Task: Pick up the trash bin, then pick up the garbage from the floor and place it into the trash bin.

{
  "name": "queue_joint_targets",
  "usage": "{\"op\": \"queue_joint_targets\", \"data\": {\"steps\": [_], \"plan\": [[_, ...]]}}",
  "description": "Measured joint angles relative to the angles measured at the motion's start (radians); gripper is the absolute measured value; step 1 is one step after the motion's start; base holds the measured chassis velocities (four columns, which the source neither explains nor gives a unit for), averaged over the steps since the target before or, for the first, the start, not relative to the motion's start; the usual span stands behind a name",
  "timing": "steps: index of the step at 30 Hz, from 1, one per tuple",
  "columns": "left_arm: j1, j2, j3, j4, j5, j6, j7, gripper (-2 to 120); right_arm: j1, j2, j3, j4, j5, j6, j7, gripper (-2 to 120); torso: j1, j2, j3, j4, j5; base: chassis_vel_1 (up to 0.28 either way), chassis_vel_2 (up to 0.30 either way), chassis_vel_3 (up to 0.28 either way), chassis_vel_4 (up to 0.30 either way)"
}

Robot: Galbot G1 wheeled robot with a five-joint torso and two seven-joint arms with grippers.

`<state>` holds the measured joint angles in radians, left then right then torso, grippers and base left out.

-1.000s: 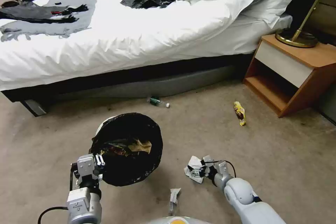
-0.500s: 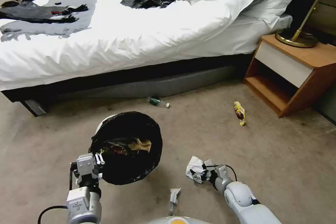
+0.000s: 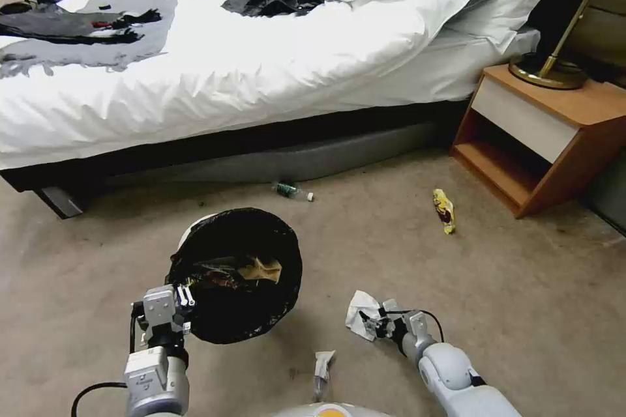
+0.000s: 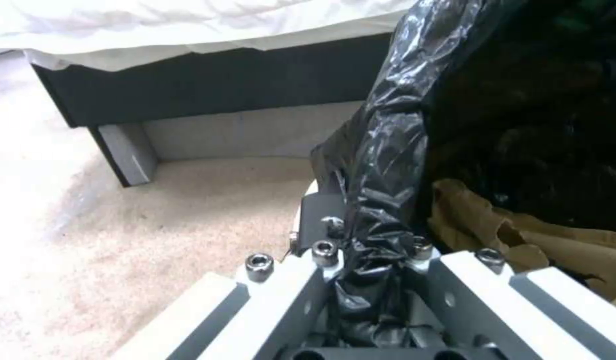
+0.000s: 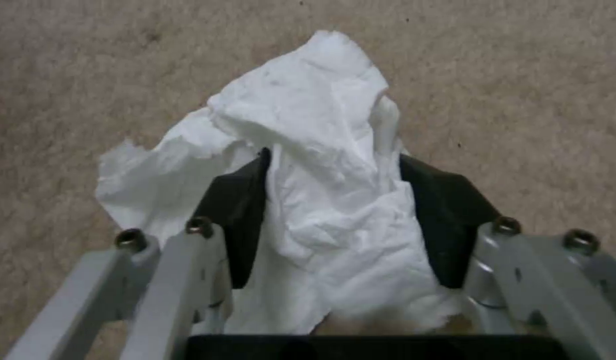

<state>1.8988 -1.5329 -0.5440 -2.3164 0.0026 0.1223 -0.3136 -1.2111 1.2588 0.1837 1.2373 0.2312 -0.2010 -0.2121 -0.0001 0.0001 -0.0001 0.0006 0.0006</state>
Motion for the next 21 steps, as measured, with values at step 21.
{"op": "queue_joint_targets", "data": {"steps": [21], "plan": [[0.001, 0.001, 0.008, 0.0, 0.006, 0.001, 0.0, 0, -0.026, -0.009, -0.003, 0.081, 0.002, 0.03, 0.021, 0, 0.0, 0.0, 0.0, -0.0006, -0.0005, 0.0, 0.0, 0.0, 0.0]]}}
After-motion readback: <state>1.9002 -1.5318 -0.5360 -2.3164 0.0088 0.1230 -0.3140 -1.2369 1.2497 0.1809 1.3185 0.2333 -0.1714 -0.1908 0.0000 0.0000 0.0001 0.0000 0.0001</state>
